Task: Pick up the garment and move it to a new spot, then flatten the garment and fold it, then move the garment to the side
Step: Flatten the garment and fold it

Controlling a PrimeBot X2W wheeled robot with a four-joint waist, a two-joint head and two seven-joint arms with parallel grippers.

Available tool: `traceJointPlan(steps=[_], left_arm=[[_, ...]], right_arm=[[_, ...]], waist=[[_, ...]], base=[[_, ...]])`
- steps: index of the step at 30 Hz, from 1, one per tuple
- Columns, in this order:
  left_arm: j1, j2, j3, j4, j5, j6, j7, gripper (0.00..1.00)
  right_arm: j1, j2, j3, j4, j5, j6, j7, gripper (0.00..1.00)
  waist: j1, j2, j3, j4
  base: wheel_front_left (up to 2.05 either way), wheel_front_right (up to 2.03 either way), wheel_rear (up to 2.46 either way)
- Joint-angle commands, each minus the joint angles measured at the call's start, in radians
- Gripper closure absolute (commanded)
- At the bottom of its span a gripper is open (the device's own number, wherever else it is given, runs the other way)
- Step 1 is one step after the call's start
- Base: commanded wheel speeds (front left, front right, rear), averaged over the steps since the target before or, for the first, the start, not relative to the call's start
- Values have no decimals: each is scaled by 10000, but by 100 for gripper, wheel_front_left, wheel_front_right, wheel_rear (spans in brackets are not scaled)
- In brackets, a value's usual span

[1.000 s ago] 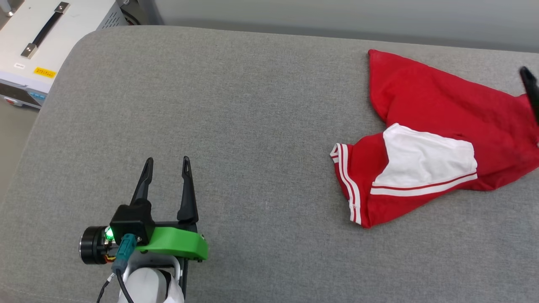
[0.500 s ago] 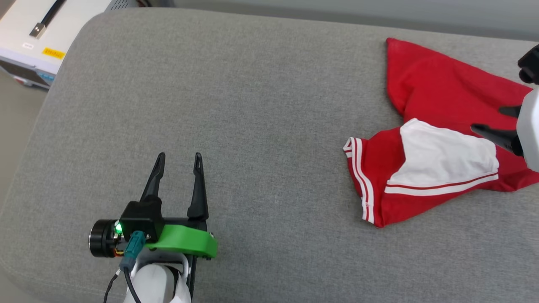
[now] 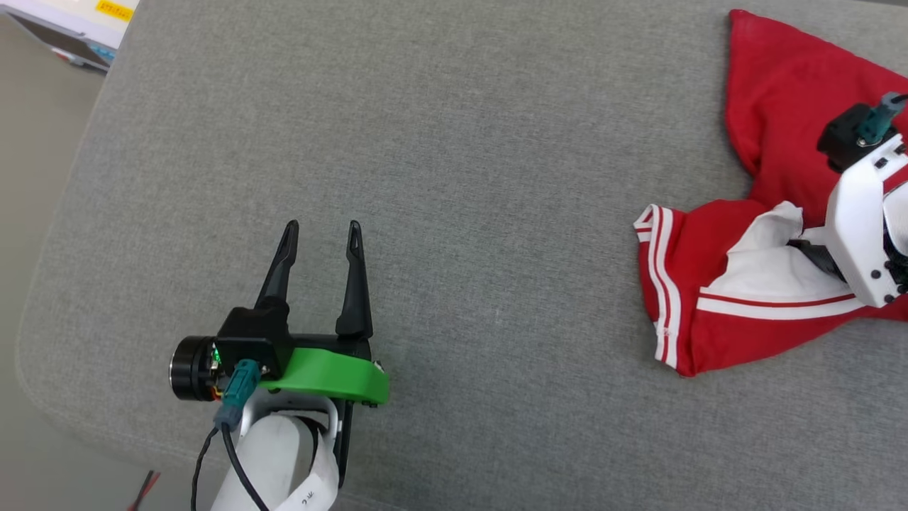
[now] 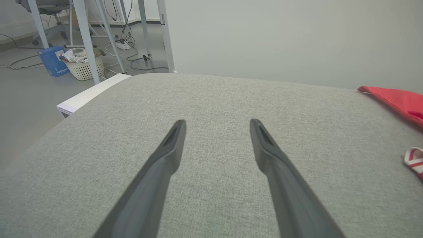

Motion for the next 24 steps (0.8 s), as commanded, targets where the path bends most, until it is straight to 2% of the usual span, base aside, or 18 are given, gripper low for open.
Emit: traceJointPlan(steps=[1, 2, 3, 8, 13, 19, 24], left_arm=[[-151, -26, -5, 42, -45, 60, -57, 0], [-134, -26, 25, 74, -31, 65, -57, 0], [-115, -26, 65, 99, -7, 62, -57, 0], [85, -26, 439, 170, 215, -2, -57, 0], [349, -26, 656, 181, 398, -135, -57, 0], [775, -26, 882, 154, 496, -178, -57, 0], [1197, -26, 1081, 112, 514, -189, -57, 0]], right_arm=[[412, 325, 423, 237, -13, -21, -250, 2], [314, 375, 397, 245, 2, -21, -700, 91], [215, 424, 348, 263, 5, -21, -1086, 100], [-493, 639, 49, 101, 178, -21, -3059, 100], [-939, 439, -38, -542, 241, -21, -4402, 100], [-476, -462, 192, -1498, -179, -21, -5678, 100], [1271, -1161, -24, -2024, 47, -21, -6456, 100]], waist=[[0, 0, 63, 119], [0, 0, -6, 86], [0, 0, -88, 42], [0, 0, -741, -328], [0, 0, -1334, -637], [0, 0, -1918, -978], [0, 0, -2225, -1318]], base=[[0, 0, 0], [0, 0, 0], [0, 0, 0], [0, 0, 0], [0, 0, 0], [0, 0, 0], [0, 0, 0]])
